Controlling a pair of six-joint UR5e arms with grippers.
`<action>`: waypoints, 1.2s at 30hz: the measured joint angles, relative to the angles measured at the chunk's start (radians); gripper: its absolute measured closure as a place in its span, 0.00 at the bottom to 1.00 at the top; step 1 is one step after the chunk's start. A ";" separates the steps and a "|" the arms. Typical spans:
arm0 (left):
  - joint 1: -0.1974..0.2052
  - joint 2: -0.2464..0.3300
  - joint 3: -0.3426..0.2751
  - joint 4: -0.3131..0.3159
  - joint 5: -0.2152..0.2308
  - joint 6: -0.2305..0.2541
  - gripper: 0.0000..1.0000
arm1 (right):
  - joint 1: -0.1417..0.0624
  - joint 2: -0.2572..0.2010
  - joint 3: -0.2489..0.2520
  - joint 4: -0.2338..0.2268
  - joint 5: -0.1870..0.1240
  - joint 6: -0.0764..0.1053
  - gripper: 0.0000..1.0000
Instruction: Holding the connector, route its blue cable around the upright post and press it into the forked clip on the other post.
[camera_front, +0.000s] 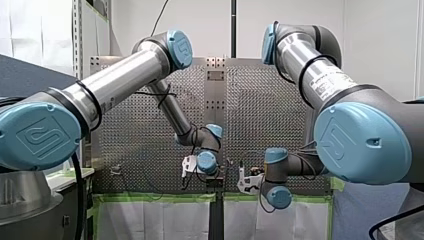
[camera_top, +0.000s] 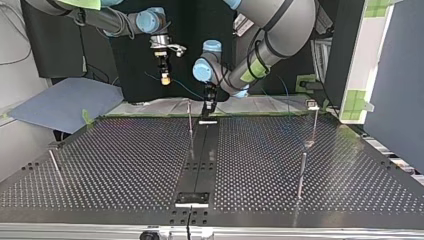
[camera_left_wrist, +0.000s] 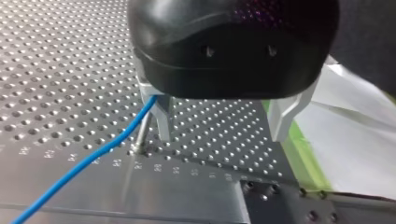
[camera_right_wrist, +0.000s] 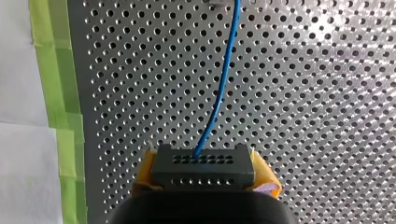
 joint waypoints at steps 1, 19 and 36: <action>-0.001 0.000 0.000 0.006 -0.007 -0.010 0.00 | -0.002 0.000 0.000 0.001 0.000 -0.002 1.00; -0.009 0.000 -0.069 0.122 -0.104 -0.153 0.65 | -0.018 0.000 0.000 0.018 -0.001 -0.021 1.00; -0.006 0.001 -0.073 0.196 -0.090 -0.166 0.98 | -0.019 0.000 0.000 0.018 -0.002 -0.025 1.00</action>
